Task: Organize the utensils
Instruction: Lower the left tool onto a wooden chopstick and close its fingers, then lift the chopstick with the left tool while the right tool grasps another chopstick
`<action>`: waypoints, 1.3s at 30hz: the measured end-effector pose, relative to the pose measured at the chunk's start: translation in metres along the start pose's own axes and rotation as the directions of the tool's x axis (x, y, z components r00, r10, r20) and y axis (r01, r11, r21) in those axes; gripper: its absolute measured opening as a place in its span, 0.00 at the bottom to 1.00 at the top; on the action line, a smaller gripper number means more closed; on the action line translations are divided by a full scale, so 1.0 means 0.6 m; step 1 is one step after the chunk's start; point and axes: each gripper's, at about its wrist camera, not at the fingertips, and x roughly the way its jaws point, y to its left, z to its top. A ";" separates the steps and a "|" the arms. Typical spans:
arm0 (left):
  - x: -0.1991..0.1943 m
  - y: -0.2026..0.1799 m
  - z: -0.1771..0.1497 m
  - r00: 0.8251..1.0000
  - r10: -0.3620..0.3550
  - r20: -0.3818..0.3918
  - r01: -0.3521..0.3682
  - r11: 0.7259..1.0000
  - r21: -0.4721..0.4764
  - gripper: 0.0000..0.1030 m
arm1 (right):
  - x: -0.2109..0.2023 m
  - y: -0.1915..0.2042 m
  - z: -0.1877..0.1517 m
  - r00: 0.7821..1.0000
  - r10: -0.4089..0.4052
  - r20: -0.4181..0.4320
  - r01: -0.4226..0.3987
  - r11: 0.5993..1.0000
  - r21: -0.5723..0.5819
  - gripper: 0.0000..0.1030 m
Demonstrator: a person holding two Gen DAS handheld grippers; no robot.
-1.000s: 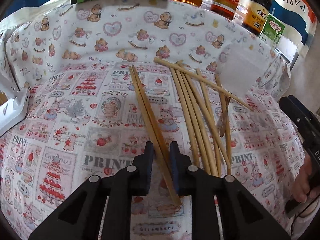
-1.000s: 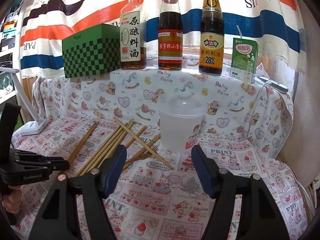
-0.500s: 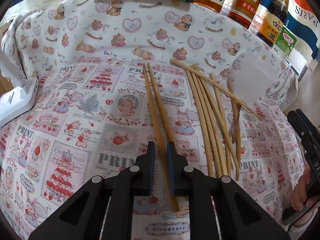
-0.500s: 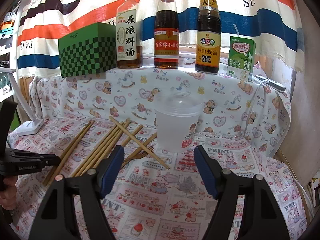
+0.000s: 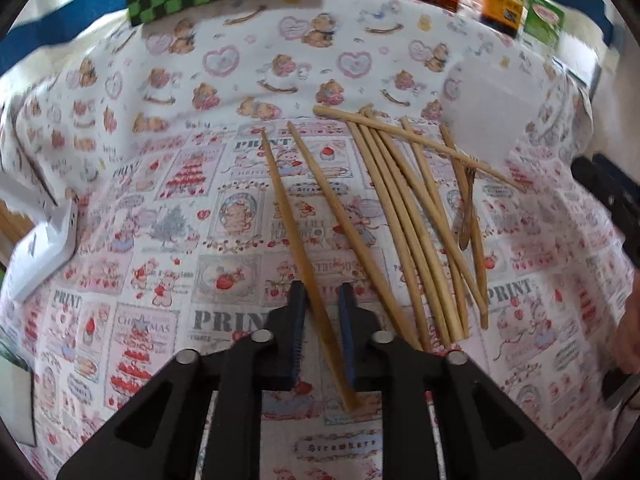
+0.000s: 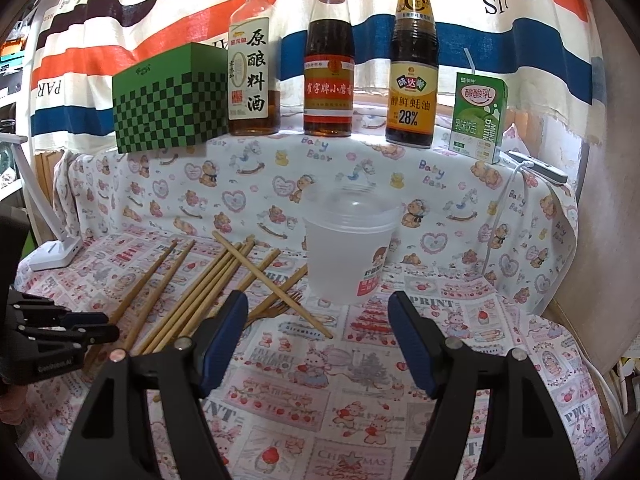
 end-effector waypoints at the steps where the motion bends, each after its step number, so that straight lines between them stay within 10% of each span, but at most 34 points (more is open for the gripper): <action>1: 0.000 0.006 0.000 1.000 -0.016 -0.003 0.016 1.000 -0.013 0.07 | 0.000 0.000 0.000 1.000 -0.002 0.000 0.002 1.000 0.001 0.68; 6: -0.022 0.014 -0.001 0.995 0.006 0.095 -0.001 0.999 -0.050 0.05 | -0.005 -0.004 0.004 1.000 -0.013 0.017 0.013 1.000 0.017 0.68; 14: -0.109 0.010 -0.006 0.922 -0.073 0.380 0.088 0.996 -0.022 0.05 | 0.009 -0.063 0.019 0.995 0.089 -0.050 -0.078 0.979 0.187 0.59; 31: -0.129 0.051 -0.011 0.882 0.035 0.471 0.046 0.986 -0.159 0.05 | 0.072 -0.030 0.013 0.899 0.329 -0.289 -0.272 0.937 0.220 0.35; 36: -0.122 0.058 -0.009 0.890 0.041 0.453 0.047 0.982 -0.181 0.05 | 0.083 0.041 0.011 0.850 0.356 -0.388 -0.292 0.932 0.216 0.33; 39: -0.122 0.068 -0.010 0.892 0.033 0.451 0.069 0.976 -0.207 0.05 | 0.092 0.065 0.009 0.855 0.334 -0.397 -0.270 0.940 0.209 0.28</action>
